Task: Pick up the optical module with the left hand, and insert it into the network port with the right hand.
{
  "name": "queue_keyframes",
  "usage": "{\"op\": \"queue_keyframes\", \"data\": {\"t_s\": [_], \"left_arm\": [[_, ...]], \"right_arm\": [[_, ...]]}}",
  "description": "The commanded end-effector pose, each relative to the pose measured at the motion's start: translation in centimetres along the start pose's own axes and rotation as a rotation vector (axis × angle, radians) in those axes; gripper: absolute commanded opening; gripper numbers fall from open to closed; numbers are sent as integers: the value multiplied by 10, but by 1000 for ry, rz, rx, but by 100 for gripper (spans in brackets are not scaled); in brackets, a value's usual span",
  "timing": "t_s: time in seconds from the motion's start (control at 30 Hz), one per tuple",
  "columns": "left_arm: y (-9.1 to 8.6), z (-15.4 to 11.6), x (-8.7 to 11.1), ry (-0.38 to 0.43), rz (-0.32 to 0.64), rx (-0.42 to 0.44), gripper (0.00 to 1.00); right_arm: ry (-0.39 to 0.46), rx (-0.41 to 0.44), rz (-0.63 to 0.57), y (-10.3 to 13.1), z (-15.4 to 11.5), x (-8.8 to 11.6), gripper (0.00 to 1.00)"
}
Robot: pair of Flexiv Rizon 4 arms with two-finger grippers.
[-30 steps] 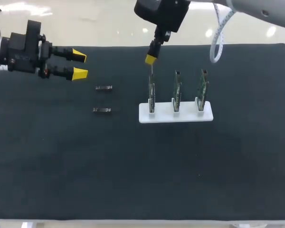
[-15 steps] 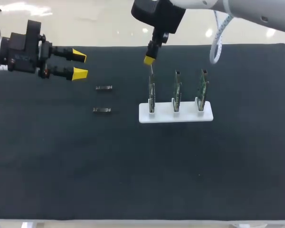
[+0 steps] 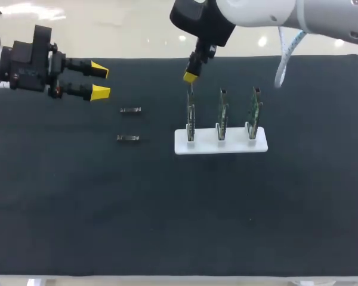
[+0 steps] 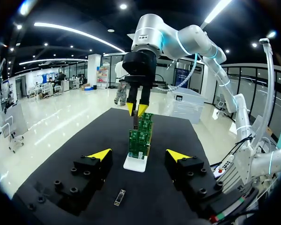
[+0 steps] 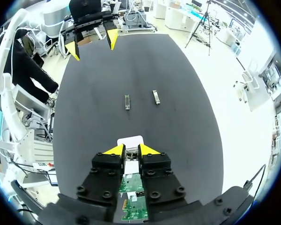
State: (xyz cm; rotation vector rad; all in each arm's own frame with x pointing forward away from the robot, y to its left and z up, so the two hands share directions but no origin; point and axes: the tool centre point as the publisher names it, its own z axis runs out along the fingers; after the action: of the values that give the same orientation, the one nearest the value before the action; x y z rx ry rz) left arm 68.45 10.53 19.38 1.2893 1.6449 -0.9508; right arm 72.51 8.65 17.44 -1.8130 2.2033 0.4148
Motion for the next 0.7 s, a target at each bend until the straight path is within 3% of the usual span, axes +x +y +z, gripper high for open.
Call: {"op": "queue_keyframes", "data": {"t_s": [0.03,0.7], "left_arm": [[1,1,0,3,0,0,100],[1,1,0,3,0,0,100]], "right_arm": [[-5,7,-2,2,4,3,0],[6,-9,-4,2,12,7,0]]}}
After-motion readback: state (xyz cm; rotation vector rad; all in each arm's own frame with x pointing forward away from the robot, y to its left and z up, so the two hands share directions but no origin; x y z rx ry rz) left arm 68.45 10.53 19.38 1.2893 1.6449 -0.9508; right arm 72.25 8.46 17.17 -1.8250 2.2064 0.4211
